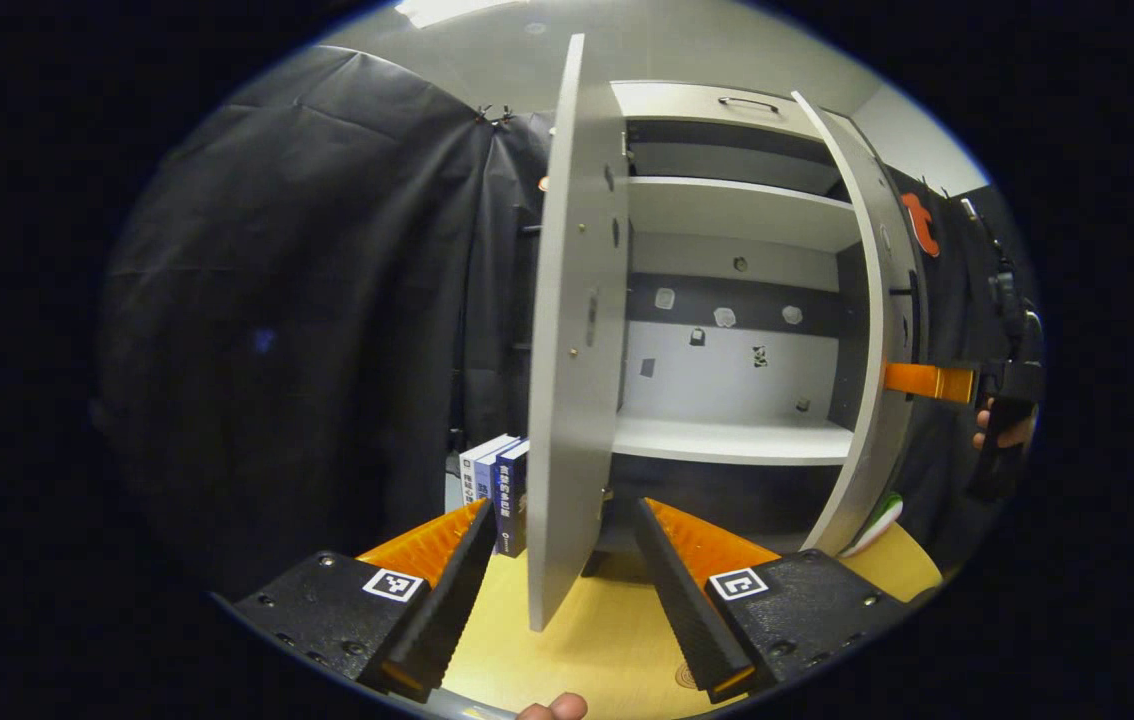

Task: Grasp the bottle in the cabinet with the left hand and place it on the coaster, then close the right door with the right hand and the left door with the left hand.

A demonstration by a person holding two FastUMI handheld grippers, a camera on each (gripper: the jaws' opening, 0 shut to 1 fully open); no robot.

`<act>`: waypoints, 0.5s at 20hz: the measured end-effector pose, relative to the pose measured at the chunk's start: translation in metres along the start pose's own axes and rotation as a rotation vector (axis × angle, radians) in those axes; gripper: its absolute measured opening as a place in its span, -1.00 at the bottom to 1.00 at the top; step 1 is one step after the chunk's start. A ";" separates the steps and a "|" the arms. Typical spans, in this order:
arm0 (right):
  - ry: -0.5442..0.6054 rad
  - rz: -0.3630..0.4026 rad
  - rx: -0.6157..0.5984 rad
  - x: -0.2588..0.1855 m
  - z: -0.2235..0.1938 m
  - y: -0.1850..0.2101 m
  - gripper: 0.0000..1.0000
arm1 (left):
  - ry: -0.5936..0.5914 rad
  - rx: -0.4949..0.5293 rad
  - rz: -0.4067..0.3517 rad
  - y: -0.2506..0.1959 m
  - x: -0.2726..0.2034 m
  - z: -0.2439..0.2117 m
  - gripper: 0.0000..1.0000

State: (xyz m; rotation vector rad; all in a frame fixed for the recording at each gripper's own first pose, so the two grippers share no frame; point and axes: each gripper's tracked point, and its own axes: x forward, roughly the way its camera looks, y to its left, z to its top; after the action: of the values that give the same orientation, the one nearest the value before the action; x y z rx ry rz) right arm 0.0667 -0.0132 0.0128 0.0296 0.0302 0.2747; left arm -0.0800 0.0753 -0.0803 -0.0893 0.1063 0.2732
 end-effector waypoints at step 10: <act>-0.014 -0.055 -0.041 0.054 0.003 0.019 1.00 | -0.046 -0.013 0.033 0.050 0.014 0.023 0.87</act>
State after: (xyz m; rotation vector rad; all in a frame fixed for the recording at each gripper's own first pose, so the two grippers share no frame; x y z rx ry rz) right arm 0.1135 0.0192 0.0152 -0.0104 0.0109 0.2202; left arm -0.0783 0.1289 -0.0627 -0.0939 0.0602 0.3087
